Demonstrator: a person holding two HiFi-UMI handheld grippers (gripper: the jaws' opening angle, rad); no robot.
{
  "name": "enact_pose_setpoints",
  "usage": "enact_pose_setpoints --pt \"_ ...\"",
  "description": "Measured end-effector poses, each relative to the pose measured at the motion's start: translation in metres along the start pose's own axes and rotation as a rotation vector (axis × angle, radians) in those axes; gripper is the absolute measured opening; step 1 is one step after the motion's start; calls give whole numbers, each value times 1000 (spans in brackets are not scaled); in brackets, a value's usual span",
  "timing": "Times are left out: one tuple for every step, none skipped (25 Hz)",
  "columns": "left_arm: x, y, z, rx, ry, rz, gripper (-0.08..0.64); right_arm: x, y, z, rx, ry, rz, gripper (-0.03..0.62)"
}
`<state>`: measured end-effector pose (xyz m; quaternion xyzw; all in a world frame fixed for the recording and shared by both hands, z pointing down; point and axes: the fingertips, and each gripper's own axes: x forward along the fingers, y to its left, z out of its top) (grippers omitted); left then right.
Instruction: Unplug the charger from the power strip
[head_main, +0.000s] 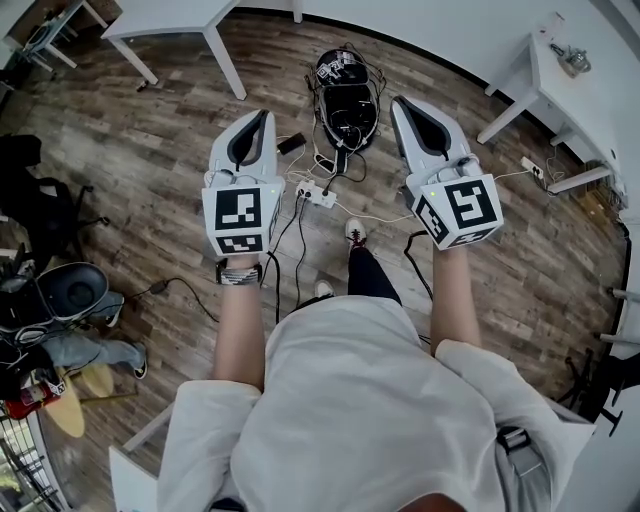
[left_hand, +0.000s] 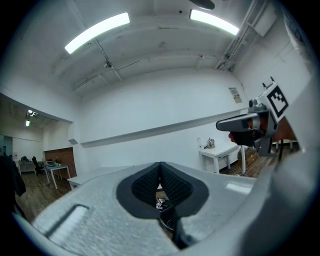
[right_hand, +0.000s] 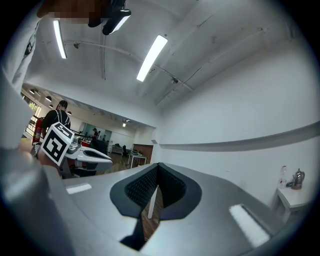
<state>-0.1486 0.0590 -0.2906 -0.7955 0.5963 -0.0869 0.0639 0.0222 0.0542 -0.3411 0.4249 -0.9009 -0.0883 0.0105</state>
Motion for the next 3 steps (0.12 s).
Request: enact_pose_setpoints --pt "0 0 -1 -1 1 -3 5 0 0 0 -1 2 -2 0" --pt "0 0 -1 -2 2 -6 5 0 0 0 -1 4 -3 1" --pt "0 0 -1 -3 2 -8 5 0 -1 0 -2 5 -5 0"
